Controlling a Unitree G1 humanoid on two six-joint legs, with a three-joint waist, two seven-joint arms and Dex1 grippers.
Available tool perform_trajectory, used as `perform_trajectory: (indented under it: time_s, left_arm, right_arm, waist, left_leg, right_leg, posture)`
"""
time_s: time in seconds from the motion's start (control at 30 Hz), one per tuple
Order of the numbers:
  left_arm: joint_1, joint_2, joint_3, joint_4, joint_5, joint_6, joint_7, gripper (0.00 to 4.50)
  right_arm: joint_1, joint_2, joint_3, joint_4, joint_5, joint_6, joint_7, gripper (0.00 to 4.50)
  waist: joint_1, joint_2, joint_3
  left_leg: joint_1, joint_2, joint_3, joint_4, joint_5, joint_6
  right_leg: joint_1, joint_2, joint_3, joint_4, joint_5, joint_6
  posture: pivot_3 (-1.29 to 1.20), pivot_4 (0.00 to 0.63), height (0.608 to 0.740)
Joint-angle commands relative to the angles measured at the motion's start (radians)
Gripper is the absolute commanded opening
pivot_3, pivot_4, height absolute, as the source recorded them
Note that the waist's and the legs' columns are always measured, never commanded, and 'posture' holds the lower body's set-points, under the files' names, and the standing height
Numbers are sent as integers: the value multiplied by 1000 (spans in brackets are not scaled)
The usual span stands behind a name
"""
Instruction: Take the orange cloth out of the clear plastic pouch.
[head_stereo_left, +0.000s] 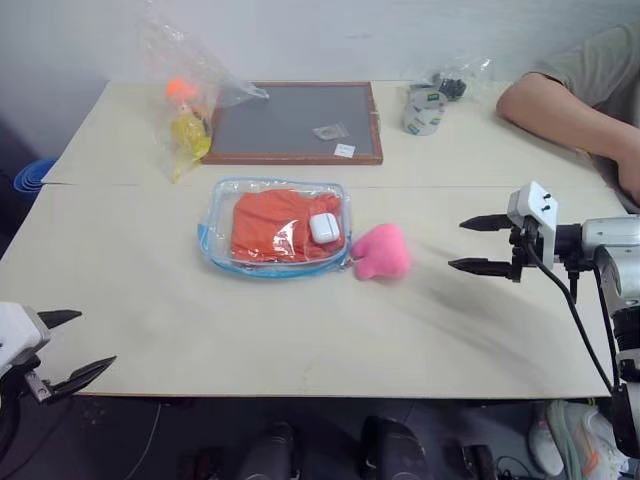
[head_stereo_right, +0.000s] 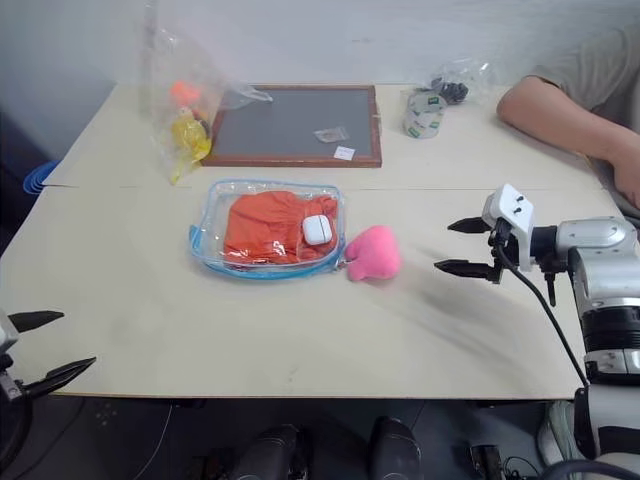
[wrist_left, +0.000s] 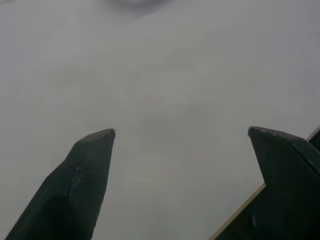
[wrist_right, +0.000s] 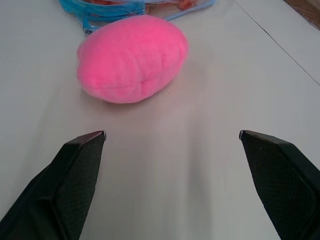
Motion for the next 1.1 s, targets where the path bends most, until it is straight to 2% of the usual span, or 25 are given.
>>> perform_trajectory:
  time_s: [0.03,0.57,0.9,1.03,1.1]
  left_arm:
    - [-2,13,17,7,8,-21,-11,4500]
    - [-26,4,4,-16,-1,39,12,4500]
    - [-86,-6,-20,-49,-58,92,20,4500]
    - [-194,7,-91,-91,-162,179,40,4500]
    - [-294,26,-183,-117,-211,225,56,4500]
  right_arm:
    - [7,-19,-37,-36,16,2,-7,4485]
    - [31,-21,-42,-54,17,-5,-27,4485]
    - [53,-10,-59,-96,73,76,-27,4485]
    - [67,-4,-63,-160,108,121,-28,4485]
    - [77,8,-63,-217,127,146,-37,4485]
  waist:
    - [1,0,0]
    - [2,0,0]
    - [2,0,0]
    - [6,0,0]
    - [8,0,0]
  left_leg:
    - [0,0,0,0,0,0]
    - [0,0,1,0,0,0]
    - [0,0,1,1,0,0]
    - [0,0,1,1,0,0]
    - [0,0,1,2,0,0]
  right_leg:
    - [0,0,0,0,0,0]
    - [0,0,1,0,0,-1]
    - [0,0,1,0,0,-1]
    - [0,0,2,1,0,-1]
    - [0,0,2,1,1,-1]
  posture:
    - [0,150,740]
    - [0,150,740]
    - [0,150,740]
    - [0,150,740]
    - [0,150,740]
